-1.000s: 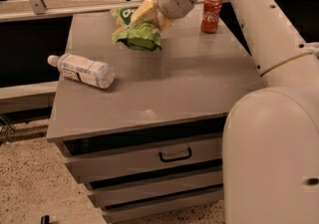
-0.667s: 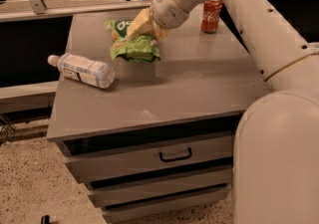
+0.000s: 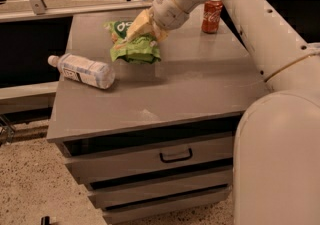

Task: Move green rice chip bag near blue plastic bottle

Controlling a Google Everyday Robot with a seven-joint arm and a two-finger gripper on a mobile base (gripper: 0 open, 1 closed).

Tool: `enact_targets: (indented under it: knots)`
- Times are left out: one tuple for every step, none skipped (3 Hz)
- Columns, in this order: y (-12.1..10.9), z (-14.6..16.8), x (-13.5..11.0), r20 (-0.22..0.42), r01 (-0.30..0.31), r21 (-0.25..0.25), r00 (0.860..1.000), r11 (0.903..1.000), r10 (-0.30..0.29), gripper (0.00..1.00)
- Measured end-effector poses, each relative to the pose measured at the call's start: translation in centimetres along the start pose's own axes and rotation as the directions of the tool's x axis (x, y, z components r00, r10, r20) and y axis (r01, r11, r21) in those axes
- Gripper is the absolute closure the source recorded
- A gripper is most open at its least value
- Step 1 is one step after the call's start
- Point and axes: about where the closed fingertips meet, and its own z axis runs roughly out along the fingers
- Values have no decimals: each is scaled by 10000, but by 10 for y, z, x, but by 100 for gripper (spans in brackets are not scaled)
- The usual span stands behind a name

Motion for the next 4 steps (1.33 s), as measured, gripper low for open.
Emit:
enact_targets:
  knots:
    - [-4, 6, -4, 273, 586, -49, 9979, 9983, -585, 100]
    - [-10, 15, -8, 771, 1360, -97, 9879, 9907, -1349, 75]
    - [-10, 18, -6, 676, 1278, -63, 9896, 9918, -1270, 53]
    - [-11, 22, -4, 653, 1281, -32, 9897, 9918, -1276, 29]
